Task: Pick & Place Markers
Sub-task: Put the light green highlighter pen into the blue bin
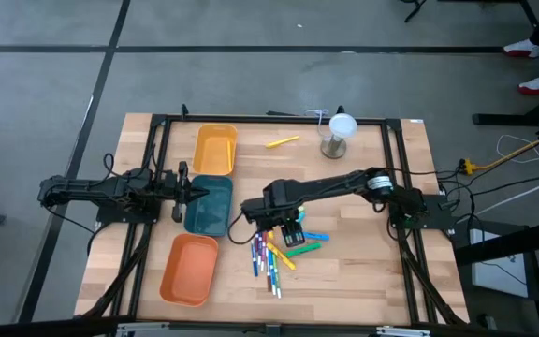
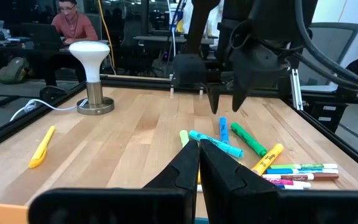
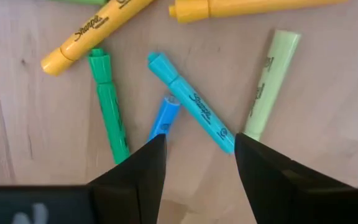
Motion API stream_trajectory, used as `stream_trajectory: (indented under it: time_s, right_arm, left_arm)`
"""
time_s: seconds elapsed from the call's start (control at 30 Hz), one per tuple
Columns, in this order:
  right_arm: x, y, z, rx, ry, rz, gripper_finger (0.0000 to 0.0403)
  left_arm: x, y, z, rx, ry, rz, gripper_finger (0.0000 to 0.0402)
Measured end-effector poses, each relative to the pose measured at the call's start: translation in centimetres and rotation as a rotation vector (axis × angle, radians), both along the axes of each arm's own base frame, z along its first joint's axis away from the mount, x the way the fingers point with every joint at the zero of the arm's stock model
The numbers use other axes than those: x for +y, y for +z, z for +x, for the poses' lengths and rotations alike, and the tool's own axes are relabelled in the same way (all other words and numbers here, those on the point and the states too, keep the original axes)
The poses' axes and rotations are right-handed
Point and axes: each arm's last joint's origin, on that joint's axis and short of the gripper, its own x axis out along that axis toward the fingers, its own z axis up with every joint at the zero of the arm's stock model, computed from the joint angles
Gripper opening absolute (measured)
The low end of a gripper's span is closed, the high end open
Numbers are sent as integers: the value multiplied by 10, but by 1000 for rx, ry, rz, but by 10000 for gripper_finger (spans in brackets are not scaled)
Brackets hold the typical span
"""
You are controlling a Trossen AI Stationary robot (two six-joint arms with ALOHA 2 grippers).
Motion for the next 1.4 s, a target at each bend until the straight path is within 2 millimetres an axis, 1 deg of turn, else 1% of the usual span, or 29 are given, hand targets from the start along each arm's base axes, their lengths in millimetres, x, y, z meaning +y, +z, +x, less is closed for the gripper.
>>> stream_trajectory:
  time_s: [0.2,0.33,0.47,0.67,0.9,0.97,1.07,1.2,1.3,1.4]
  right_arm:
    - [-1,-9,-15,-80,13,21,188]
    - [-13,-22,-30,-122,39,8,188]
    - [-26,-39,-39,-206,61,-51,188]
    - [-42,-67,-39,-297,71,-95,188]
    - [-57,-89,-40,-369,48,-101,185]
    - [-61,-95,-41,-387,32,-97,175]
    - [-70,-102,-42,-430,-23,-71,150]
    - [-81,-106,-41,-484,-110,5,101]
    - [-89,-107,-41,-498,-152,14,64]
    - [-97,-107,-40,-513,-199,54,63]
  left_arm:
    - [0,0,0,0,0,0,9]
    - [0,0,0,0,0,0,9]
    - [0,0,0,0,0,0,12]
    - [0,0,0,0,0,0,9]
    - [0,0,0,0,0,0,12]
    - [0,0,0,0,0,0,13]
    - [0,0,0,0,0,0,11]
    - [0,0,0,0,0,0,8]
    - [0,0,0,1,0,0,10]
    - [0,0,0,0,0,0,13]
